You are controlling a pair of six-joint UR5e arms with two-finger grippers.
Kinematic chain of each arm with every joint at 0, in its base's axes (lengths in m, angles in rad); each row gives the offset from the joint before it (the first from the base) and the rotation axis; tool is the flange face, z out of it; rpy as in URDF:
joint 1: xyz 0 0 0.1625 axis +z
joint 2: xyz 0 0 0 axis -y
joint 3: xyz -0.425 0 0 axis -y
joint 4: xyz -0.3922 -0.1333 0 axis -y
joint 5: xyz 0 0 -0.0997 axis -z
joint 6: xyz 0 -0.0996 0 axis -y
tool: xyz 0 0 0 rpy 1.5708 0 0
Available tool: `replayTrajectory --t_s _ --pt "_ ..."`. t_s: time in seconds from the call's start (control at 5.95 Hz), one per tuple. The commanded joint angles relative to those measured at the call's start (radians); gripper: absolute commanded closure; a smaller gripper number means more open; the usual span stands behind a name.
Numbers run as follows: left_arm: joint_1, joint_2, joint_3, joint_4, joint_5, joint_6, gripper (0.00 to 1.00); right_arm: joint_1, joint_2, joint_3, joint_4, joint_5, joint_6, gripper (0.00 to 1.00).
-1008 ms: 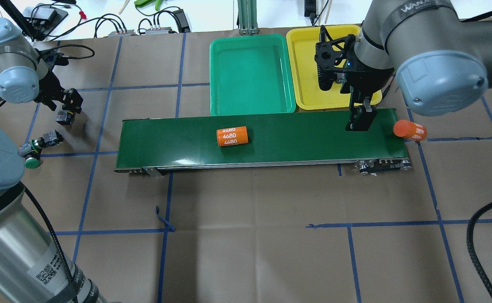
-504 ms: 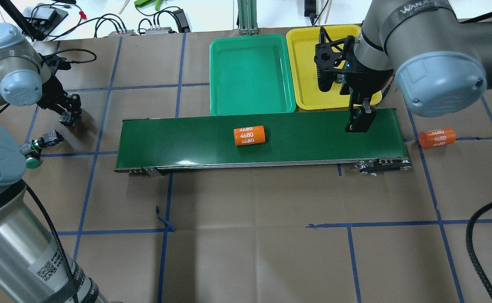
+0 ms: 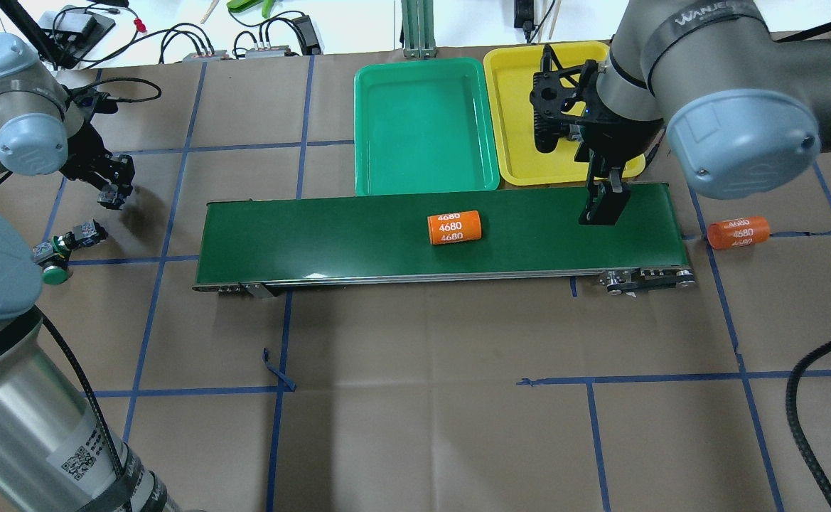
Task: Sort buttons by color to trays
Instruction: 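Place yellow-capped button on belt with left while right grasps second cylinder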
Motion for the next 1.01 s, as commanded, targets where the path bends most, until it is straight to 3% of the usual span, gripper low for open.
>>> replayTrajectory --t_s 0.0,0.17,0.5,0.84 --pt "-0.052 0.124 -0.014 -0.114 -0.007 0.193 1.0 0.0 0.0 -0.001 -0.001 0.002 0.002 0.0" --pt "-0.113 0.196 -0.024 -0.211 -0.011 0.351 1.0 0.002 0.011 -0.006 0.0 0.002 -0.007 0.0" --pt "-0.212 0.34 -0.159 -0.224 -0.008 0.574 1.0 0.002 0.014 -0.008 0.007 0.002 -0.013 0.0" --pt "-0.258 0.393 -0.247 -0.213 -0.014 0.853 1.0 0.002 0.029 -0.011 0.007 0.003 -0.045 0.0"
